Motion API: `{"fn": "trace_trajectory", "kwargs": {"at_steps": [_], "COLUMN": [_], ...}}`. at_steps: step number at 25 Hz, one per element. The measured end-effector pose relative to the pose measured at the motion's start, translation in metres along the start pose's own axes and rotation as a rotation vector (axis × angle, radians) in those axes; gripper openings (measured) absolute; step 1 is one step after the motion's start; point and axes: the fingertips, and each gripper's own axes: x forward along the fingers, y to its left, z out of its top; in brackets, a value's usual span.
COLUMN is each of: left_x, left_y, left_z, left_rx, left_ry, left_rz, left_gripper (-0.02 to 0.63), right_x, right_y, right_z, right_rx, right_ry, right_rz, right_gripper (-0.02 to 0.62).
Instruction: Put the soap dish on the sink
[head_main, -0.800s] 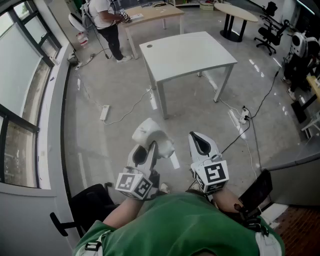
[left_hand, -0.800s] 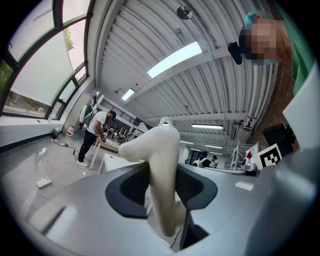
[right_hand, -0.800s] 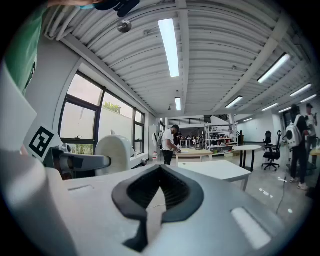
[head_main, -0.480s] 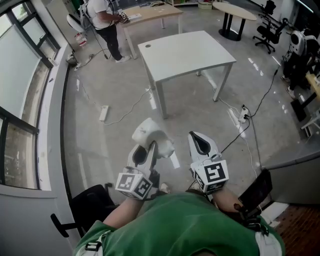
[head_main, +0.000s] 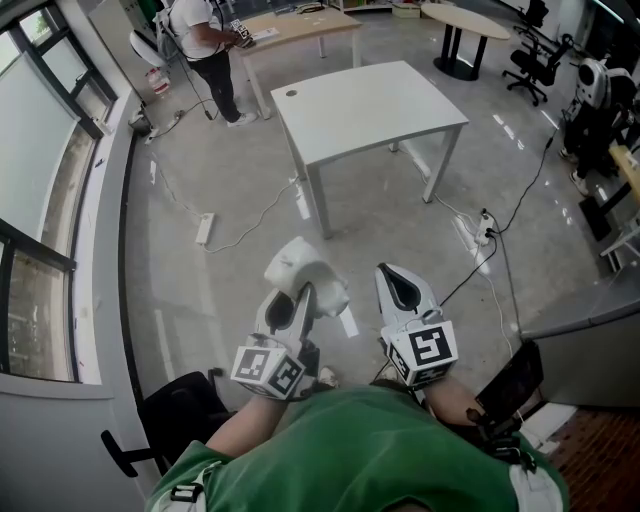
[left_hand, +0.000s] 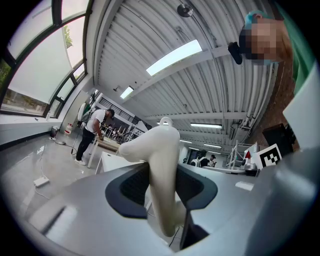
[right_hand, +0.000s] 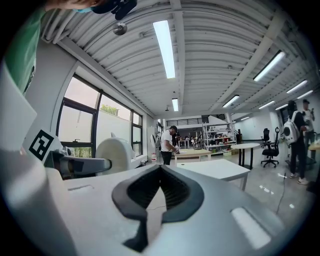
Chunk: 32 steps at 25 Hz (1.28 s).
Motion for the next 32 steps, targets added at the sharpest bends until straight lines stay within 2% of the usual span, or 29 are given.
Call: {"fn": "trace_trajectory", "kwargs": {"at_steps": [9,17,21,32], "left_x": [0.019,0.029,0.055,0.07], "left_y": [-0.031,-0.065,-0.067,-0.058], "left_z": [-0.002,-0.017,-0.019,-0.013], "left_rx": [0.01,0.017,0.018,0.024], "left_ry": [0.002,-0.017,-0.026,-0.045], "left_rz": [0.017,0.087,0.121,0.126], "left_gripper": [0.15,0.15,0.15,0.15], "right_x": [-0.018,-0.037,-0.019,-0.006], "right_y": [-0.035,-0.072,-0.098,-0.106], "right_z": [0.005,-0.005,-0.007,-0.005], "right_rx": [0.008,0.013,0.015,0.008], "right_ry": [0.007,0.022,0.027,0.021], "right_rz": [0.0,0.055,0.09,0.086], "right_gripper": [0.002,0.002,0.003,0.002]}}
